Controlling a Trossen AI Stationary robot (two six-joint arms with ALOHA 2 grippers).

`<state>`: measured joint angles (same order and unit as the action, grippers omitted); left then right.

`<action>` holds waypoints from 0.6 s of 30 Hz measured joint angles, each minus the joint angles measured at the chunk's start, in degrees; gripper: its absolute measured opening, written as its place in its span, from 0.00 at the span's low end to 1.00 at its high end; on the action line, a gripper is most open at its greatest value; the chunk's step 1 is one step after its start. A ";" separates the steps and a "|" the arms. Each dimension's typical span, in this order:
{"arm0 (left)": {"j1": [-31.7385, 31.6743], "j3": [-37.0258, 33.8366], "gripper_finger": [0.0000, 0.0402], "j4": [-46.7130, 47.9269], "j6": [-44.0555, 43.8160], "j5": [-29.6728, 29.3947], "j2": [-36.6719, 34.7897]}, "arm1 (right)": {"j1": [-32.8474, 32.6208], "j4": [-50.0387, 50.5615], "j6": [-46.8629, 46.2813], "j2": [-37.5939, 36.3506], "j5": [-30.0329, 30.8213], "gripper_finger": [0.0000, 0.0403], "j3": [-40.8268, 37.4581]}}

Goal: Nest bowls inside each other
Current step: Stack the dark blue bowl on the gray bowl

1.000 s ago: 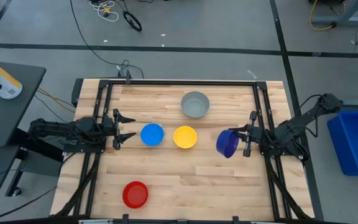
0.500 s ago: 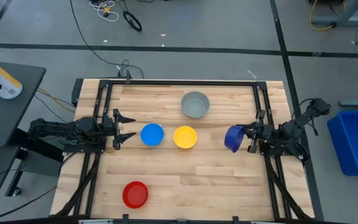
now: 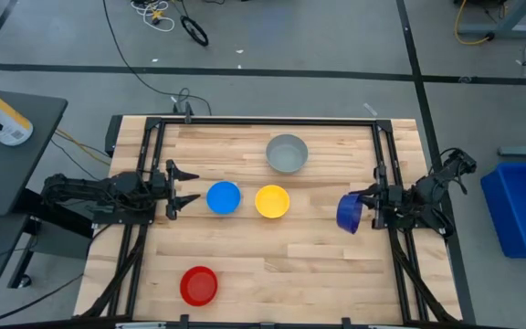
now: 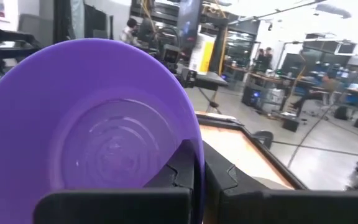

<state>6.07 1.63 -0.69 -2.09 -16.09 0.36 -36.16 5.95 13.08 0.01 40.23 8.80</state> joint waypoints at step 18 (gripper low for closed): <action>0.00 -0.02 0.76 -0.04 -0.04 -0.71 0.00 | 9.13 -13.98 -0.33 0.96 -2.73 0.01 -8.24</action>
<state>6.07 1.61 -0.73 -2.13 -16.80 0.36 -27.03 -8.03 12.75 0.97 37.50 0.56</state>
